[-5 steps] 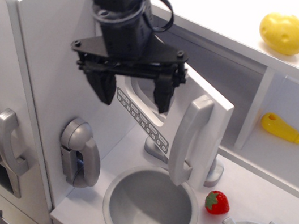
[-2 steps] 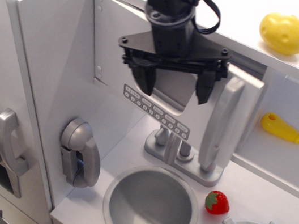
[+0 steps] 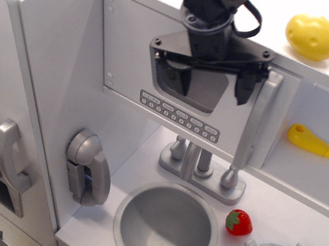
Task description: Close microwave
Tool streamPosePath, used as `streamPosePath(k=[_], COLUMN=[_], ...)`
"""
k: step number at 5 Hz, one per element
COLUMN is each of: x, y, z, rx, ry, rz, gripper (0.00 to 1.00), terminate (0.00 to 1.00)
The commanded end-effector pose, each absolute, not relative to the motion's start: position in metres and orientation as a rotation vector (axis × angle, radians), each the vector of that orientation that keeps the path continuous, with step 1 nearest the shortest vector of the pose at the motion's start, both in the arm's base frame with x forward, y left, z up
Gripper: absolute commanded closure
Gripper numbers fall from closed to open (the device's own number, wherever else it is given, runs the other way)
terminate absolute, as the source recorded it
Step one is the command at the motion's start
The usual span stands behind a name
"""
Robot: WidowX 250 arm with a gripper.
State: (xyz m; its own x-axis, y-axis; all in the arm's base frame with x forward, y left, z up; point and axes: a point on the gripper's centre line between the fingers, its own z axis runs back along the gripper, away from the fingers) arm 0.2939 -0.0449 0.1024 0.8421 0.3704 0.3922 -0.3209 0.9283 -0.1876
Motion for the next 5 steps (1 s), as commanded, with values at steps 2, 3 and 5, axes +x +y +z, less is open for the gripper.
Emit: streamPosePath(k=[2, 3, 5], x=[0.267, 0.228, 0.209], y=[-0.019, 0.003, 0.014], z=[0.116, 0.110, 0.106], rx=[-0.093, -0.070, -0.070], ry=[-0.403, -0.302, -0.273], rz=[0.362, 0.361, 0.332], gripper=[0.00, 0.00, 0.00], terminate=[0.00, 0.00, 0.00])
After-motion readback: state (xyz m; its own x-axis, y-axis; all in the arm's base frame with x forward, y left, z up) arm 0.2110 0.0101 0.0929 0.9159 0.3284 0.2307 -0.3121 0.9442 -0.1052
